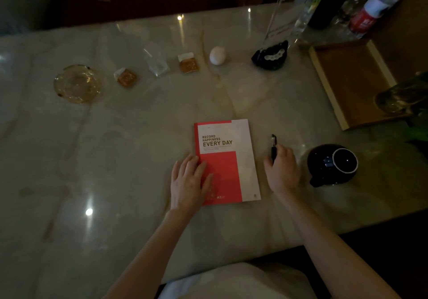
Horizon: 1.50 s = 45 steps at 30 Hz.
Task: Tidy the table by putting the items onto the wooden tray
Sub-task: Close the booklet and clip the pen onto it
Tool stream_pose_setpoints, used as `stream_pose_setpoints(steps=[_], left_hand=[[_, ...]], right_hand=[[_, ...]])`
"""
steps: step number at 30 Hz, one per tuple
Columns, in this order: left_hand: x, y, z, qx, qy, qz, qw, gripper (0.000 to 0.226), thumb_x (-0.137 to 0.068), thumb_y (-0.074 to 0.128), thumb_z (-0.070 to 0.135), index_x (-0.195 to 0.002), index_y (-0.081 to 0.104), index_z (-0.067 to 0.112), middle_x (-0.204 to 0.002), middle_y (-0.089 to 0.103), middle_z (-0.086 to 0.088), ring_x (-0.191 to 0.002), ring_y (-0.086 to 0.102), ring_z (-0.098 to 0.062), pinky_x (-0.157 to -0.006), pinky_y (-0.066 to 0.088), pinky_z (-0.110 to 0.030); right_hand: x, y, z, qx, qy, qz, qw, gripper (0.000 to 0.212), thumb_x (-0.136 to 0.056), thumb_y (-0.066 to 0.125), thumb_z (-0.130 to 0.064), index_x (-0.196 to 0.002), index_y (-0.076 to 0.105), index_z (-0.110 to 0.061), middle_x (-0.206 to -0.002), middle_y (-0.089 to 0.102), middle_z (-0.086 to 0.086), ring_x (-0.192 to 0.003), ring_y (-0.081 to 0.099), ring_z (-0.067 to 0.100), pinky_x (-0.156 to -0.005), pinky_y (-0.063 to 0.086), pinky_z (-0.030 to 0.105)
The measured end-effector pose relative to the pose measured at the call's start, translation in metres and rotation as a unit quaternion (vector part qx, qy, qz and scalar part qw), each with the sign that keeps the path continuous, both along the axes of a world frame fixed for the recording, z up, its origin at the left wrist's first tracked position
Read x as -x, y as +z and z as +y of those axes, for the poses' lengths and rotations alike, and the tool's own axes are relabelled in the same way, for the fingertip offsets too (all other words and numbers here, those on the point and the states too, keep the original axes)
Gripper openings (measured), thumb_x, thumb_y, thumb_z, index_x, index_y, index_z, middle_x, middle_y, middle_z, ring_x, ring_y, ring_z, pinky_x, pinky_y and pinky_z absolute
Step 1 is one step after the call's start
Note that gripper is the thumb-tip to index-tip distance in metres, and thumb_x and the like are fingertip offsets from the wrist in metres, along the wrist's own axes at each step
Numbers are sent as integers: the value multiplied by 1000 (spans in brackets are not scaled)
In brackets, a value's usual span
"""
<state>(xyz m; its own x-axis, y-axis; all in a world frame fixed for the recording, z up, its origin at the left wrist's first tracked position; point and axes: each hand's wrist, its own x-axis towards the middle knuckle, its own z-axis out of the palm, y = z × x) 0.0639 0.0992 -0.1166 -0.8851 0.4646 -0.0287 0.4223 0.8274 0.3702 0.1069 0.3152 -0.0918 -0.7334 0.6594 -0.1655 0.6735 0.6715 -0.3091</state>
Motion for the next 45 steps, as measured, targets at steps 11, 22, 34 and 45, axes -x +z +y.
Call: stream_pose_setpoints(steps=[11, 22, 34, 45], left_hand=[[75, 25, 10, -61, 76, -101, 990, 22, -87, 53, 26, -103, 64, 17, -94, 72, -7, -85, 65, -31, -68, 50, -36], [117, 9, 31, -1, 15, -114, 993, 74, -73, 67, 48, -136, 38, 22, -148, 30, -4, -139, 17, -23, -110, 18, -43], [120, -2, 35, -102, 13, -115, 988, 57, -64, 79, 32, -114, 59, 14, -144, 38, -13, -138, 23, -29, -112, 16, -53], [121, -2, 32, -175, 1, -136, 975, 52, -63, 80, 23, -109, 59, 13, -132, 52, -8, -129, 26, -12, -110, 15, -57]], right_hand=[[42, 9, 22, 124, 39, 11, 991, 31, -89, 56, -14, -118, 48, -5, -106, 62, 11, -96, 62, 27, -73, 49, 31], [120, 32, 14, 396, -23, 172, 902, 39, -86, 58, -4, -124, 49, -7, -95, 59, 6, -74, 67, 19, -66, 59, 31], [173, 22, 15, 523, -58, 154, 836, 23, -80, 61, 2, -99, 54, -7, -84, 66, 9, -66, 70, 19, -60, 59, 31], [210, 14, 10, 524, -23, 148, 838, 21, -80, 62, 2, -84, 53, -16, -83, 66, 9, -65, 68, 20, -59, 59, 34]])
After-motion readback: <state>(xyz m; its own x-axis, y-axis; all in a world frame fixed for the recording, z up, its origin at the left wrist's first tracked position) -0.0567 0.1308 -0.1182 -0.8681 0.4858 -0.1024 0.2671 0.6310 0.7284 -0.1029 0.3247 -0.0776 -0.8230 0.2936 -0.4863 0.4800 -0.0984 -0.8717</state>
